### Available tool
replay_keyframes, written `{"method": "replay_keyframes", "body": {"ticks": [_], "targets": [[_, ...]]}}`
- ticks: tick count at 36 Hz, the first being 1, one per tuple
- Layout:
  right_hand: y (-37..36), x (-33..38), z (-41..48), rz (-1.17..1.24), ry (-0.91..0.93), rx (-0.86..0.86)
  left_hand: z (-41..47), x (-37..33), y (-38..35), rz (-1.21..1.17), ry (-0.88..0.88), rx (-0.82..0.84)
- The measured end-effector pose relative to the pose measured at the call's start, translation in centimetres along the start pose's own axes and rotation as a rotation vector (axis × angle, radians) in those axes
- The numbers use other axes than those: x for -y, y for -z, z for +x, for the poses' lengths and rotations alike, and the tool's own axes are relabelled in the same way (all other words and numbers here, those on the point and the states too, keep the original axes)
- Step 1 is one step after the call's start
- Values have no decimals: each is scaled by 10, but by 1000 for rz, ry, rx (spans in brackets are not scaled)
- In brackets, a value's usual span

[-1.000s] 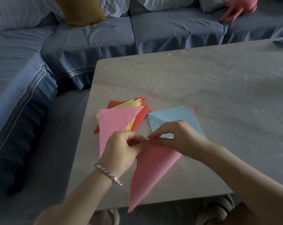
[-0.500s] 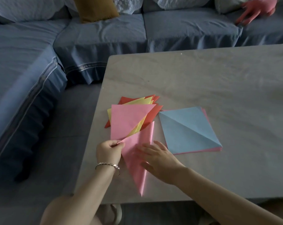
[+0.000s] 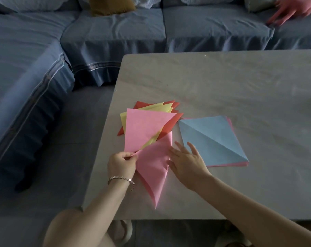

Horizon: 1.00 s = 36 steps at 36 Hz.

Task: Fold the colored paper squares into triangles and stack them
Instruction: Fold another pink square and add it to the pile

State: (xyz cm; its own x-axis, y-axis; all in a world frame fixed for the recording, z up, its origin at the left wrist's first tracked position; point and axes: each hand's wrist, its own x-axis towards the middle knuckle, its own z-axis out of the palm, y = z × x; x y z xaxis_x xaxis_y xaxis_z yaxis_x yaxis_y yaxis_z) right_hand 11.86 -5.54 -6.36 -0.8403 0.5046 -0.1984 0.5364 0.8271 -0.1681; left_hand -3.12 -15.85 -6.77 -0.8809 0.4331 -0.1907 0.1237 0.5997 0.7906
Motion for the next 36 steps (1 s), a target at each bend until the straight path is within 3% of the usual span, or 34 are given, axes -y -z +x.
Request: {"method": "replay_keyframes", "body": {"ticks": [15,36], "targets": [[13,-15,46,37,-163,-31,3,2,-1,29,-5,20],[1,19,-11,-66,34,203,2,3,-3,23,-7,-6]]}}
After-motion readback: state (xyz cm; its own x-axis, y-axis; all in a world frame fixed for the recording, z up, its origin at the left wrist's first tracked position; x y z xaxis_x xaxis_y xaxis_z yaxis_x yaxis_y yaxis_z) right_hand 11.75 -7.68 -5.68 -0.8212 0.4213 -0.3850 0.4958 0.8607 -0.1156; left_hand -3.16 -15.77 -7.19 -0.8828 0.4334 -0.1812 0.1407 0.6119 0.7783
